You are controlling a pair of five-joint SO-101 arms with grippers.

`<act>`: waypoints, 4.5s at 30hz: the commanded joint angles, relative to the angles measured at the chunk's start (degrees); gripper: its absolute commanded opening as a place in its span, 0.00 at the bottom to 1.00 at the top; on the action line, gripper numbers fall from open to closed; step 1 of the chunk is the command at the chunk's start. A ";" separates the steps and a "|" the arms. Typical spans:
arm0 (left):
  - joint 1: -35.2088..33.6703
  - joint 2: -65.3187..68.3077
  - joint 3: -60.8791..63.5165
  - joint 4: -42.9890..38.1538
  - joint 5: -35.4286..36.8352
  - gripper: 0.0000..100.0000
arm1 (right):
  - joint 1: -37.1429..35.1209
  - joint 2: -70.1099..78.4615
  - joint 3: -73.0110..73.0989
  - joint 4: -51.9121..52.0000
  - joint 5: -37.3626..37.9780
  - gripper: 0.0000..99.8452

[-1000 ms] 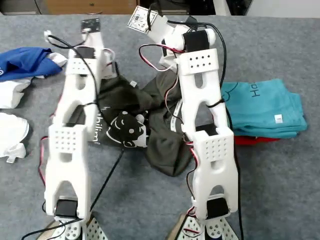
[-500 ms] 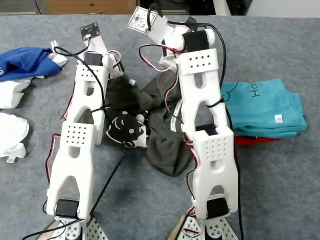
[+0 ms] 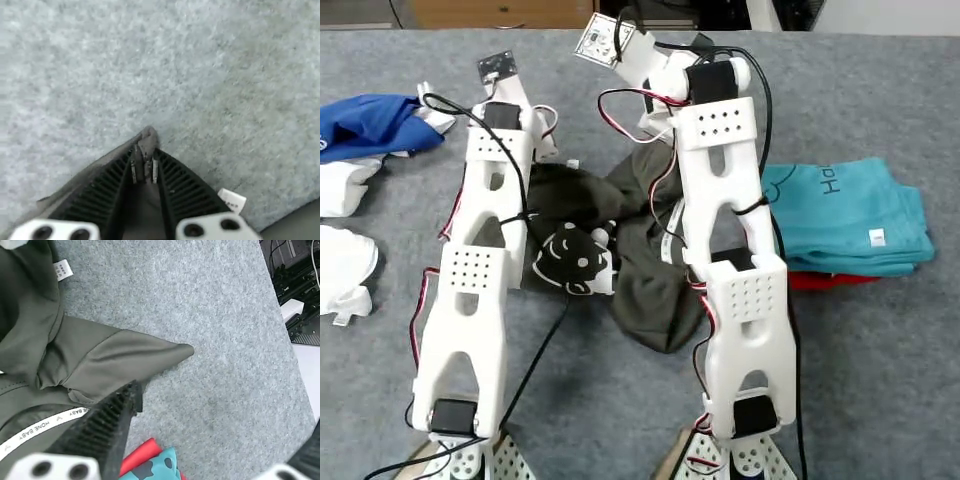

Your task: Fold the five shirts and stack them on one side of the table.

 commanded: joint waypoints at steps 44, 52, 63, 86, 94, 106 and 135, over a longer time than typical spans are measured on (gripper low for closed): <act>-20.40 -46.64 59.16 9.85 -13.01 0.02 | -9.01 1.01 24.57 2.81 -31.91 0.13; -21.80 -53.67 69.27 5.27 -14.59 0.02 | -9.19 7.87 24.13 3.16 -25.93 0.05; -22.15 -82.68 103.03 -8.70 -19.08 0.02 | -5.58 5.67 26.24 9.76 -19.69 0.01; -29.10 -125.23 129.67 -1.67 -28.92 0.02 | 8.84 -41.89 80.31 1.76 1.67 0.01; -32.70 -126.46 129.49 1.23 -33.76 0.02 | 11.74 -53.14 89.36 1.76 9.58 0.01; -32.09 -127.78 130.02 0.79 -33.67 0.02 | 3.56 -50.95 75.82 0.53 1.41 0.21; -32.62 -128.22 129.32 1.14 -33.76 0.02 | 1.19 20.18 8.57 9.93 -12.22 0.02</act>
